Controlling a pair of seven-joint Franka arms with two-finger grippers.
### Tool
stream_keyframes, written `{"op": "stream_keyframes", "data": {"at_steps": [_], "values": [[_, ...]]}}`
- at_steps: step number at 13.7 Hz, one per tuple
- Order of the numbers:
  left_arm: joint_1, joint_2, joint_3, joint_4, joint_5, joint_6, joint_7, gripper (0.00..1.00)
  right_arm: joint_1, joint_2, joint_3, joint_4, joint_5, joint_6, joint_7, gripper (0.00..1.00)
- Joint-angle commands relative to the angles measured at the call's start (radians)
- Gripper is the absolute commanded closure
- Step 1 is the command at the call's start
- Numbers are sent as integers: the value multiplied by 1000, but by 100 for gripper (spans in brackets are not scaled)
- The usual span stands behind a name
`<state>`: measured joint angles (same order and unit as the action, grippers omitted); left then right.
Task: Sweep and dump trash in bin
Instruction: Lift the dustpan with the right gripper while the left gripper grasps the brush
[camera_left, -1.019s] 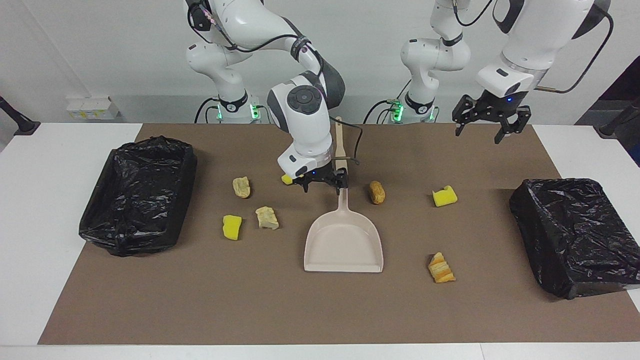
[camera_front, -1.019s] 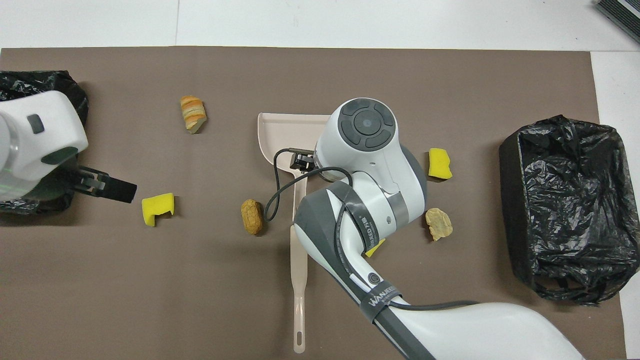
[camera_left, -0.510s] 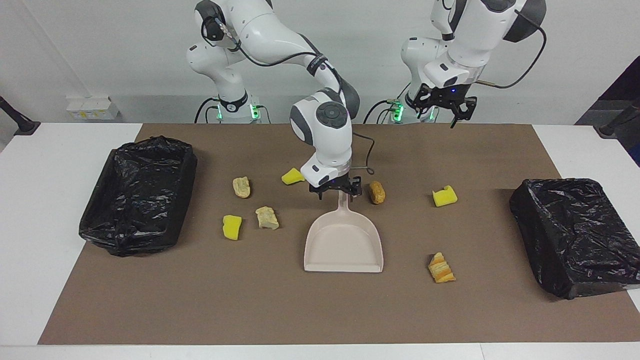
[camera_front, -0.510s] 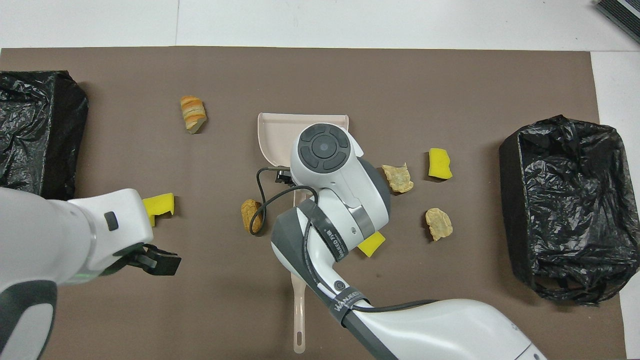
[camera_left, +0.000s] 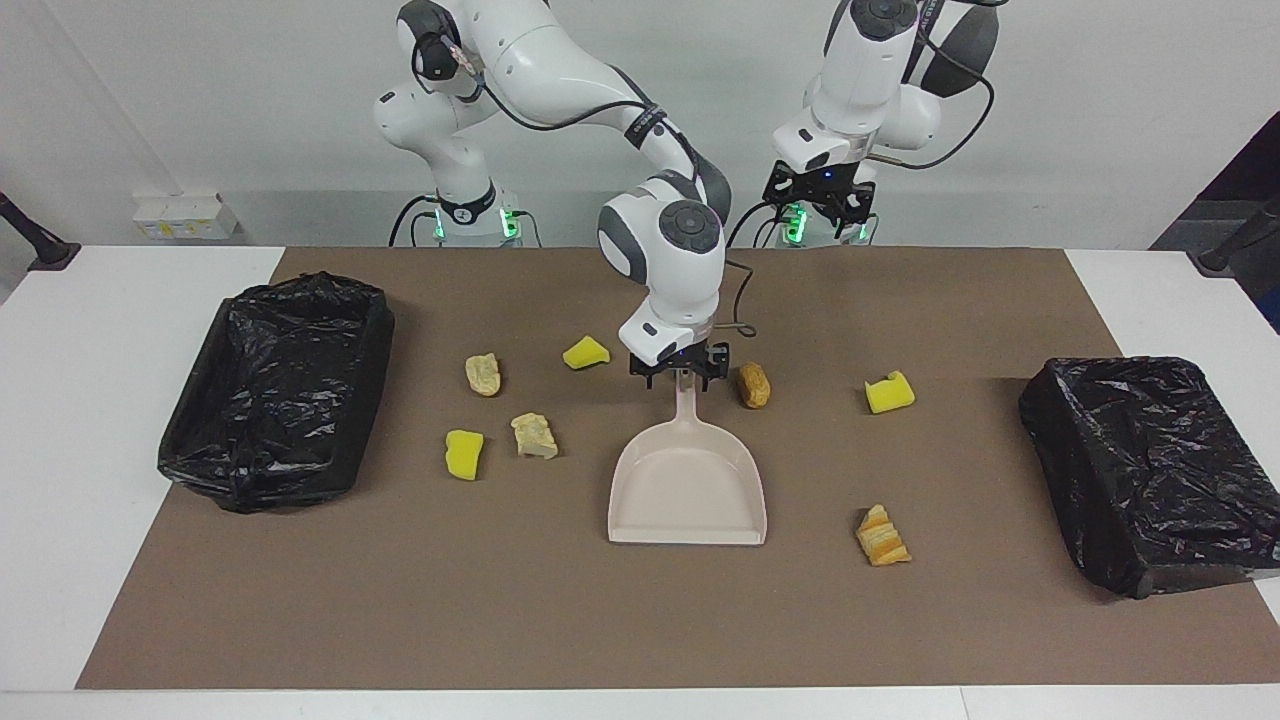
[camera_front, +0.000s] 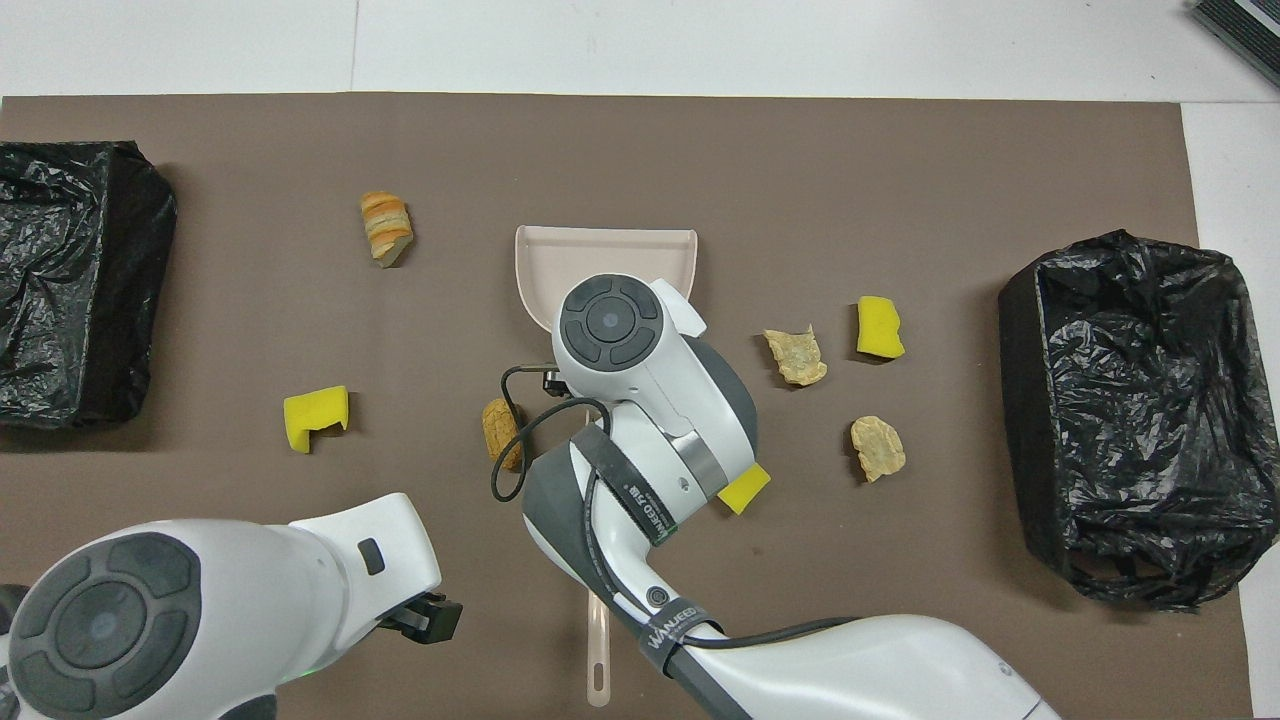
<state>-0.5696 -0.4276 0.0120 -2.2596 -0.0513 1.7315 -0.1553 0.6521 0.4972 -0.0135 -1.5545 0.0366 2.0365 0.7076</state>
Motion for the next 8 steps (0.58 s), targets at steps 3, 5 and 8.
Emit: {"op": "stream_keyframes", "data": {"at_steps": [3,5,8], "values": [[-73,-40,11,-74,-36,77,-49,0,0,-31,1,-38,-4,17,-22,67],[-136,-36,13,-106,-48,134,-90,0,0,-29,1,-33,-9,10,-22,100],[-217,-26,11,-162,-48,207,-165,0,-8,-29,0,-18,-18,-42,-61,100]]}}
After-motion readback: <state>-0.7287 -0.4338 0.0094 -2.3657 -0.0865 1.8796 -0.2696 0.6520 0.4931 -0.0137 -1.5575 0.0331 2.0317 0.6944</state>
